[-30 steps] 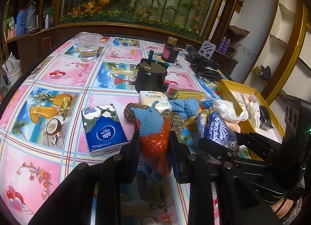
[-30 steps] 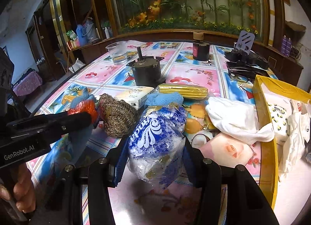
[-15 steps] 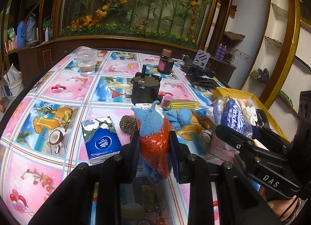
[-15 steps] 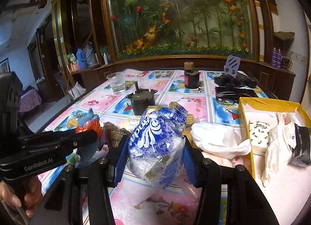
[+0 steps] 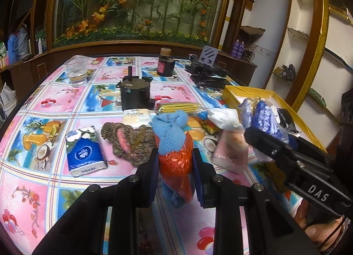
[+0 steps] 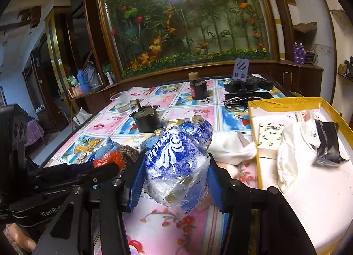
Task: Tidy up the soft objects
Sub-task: 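Carry both items over the box and release them inside with both tools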
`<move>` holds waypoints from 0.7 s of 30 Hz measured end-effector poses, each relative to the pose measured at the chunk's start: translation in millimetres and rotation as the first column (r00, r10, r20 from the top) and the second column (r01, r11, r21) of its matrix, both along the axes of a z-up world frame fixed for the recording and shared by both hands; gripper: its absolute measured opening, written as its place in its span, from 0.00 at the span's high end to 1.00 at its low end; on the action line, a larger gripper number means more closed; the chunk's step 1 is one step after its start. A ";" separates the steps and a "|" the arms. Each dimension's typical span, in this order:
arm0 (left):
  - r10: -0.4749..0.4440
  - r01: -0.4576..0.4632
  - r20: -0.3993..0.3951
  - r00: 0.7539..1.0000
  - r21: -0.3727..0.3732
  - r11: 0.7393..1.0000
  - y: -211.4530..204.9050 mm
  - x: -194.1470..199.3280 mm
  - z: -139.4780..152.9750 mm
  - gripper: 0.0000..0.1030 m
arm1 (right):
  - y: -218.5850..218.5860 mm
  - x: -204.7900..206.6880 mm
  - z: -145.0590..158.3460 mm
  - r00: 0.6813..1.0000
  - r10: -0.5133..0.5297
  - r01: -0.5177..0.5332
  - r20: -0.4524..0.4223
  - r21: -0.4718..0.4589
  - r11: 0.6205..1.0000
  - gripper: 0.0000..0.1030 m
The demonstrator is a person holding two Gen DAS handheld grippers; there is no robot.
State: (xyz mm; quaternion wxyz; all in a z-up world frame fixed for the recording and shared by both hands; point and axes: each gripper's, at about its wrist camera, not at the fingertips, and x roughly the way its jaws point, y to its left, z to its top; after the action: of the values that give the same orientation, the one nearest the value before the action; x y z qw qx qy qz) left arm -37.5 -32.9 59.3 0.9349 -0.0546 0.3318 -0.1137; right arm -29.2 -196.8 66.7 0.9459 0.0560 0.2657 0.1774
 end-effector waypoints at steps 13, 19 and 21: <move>-0.127 0.127 -0.002 0.992 0.002 0.992 -59.7 5.1 5.2 0.74 | -67.8 -24.5 15.7 0.994 -0.112 0.112 -0.010 0.051 0.992 0.46; -0.212 0.212 -0.010 0.977 -0.004 0.977 -103.2 9.1 9.3 0.74 | -109.2 -28.2 16.1 0.982 -0.184 0.186 -0.031 0.070 0.980 0.46; -0.244 0.244 -0.015 0.970 -0.013 0.970 -120.8 10.0 11.6 0.74 | -122.1 -29.2 17.0 0.977 -0.212 0.214 -0.037 0.073 0.974 0.46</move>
State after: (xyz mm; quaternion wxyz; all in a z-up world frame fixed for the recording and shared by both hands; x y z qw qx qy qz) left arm -27.5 -153.8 70.9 0.9108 -0.0196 0.3429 -0.2293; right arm -58.4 -318.8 83.7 0.9528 0.1230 0.2646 0.0842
